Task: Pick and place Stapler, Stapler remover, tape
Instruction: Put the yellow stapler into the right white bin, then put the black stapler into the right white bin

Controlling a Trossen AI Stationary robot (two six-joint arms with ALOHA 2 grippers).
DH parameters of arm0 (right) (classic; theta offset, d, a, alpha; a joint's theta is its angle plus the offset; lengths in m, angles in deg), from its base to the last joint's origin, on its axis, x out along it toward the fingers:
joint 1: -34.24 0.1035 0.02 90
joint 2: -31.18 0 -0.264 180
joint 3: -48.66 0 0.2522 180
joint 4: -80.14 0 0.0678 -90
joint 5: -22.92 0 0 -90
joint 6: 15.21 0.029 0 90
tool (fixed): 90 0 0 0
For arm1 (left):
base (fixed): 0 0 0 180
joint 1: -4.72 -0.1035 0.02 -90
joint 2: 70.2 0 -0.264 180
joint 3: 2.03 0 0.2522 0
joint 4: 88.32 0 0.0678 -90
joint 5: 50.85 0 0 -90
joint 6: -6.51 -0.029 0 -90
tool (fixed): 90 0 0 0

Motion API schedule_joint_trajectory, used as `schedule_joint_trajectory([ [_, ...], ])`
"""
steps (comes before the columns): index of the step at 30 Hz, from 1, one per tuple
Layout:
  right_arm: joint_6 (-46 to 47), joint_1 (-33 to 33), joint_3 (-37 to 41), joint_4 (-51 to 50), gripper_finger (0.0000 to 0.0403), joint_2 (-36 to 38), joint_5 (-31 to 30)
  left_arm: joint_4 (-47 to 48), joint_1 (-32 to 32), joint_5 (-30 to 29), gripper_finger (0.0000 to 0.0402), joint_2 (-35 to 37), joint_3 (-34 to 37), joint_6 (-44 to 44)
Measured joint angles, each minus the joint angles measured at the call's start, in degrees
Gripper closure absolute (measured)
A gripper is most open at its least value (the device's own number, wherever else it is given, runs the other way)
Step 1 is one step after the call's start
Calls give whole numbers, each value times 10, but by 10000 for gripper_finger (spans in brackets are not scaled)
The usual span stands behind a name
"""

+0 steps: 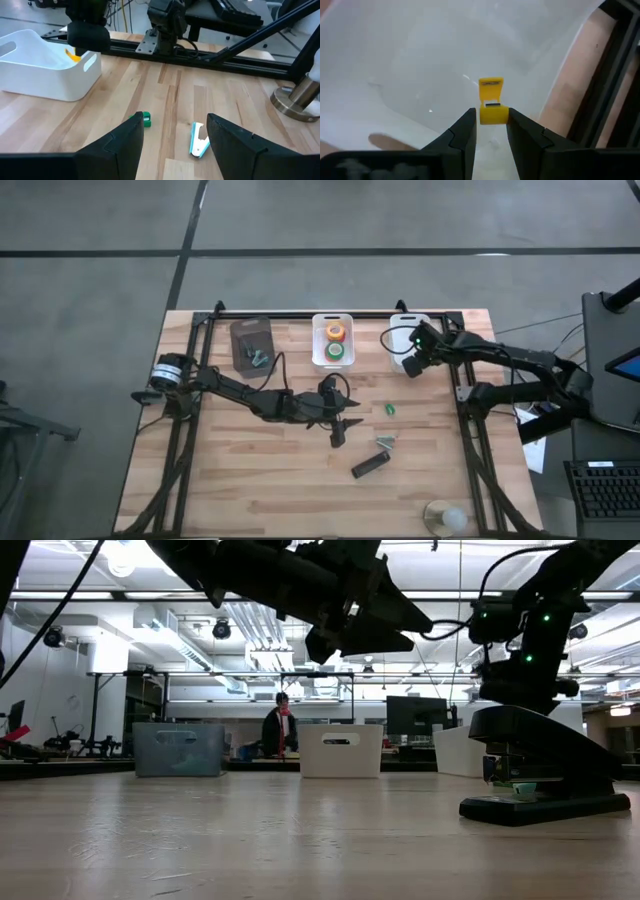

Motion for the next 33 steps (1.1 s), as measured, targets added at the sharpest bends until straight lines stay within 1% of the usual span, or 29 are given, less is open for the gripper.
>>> schedule_joint_trajectory([
  [6, -9, 0, -2, 4, 273, -32, 2, 9, 0, 0, 183, 0, 0, 3],
  [12, -33, 0, -10, 4, 235, -27, -2, 10, 0, 0, 183, 0, 0, 3],
  [17, -49, 8, -24, 1, 213, 13, 1, 11, -2, 0, 183, 0, 0, -18],
  [19, -52, 15, -28, 1, 209, 37, 3, 11, -5, 9, 183, 0, 0, -34],
  [21, -52, 24, -32, 0, 207, 63, 13, 17, -11, 41, 183, 0, -5, -52],
  [24, -45, 42, -32, 0, 208, 104, 31, 22, -26, 106, 183, 0, -11, -62],
  [27, -49, 71, -29, 0, 209, 141, 52, 23, -38, 138, 183, 0, -12, -57],
  [30, -47, 111, -23, 0, 209, 169, 73, 23, -42, 139, 183, 0, -11, -55],
  [33, -29, 161, -15, 0, 211, 185, 77, 28, -42, 140, 183, -1, -10, -63],
])
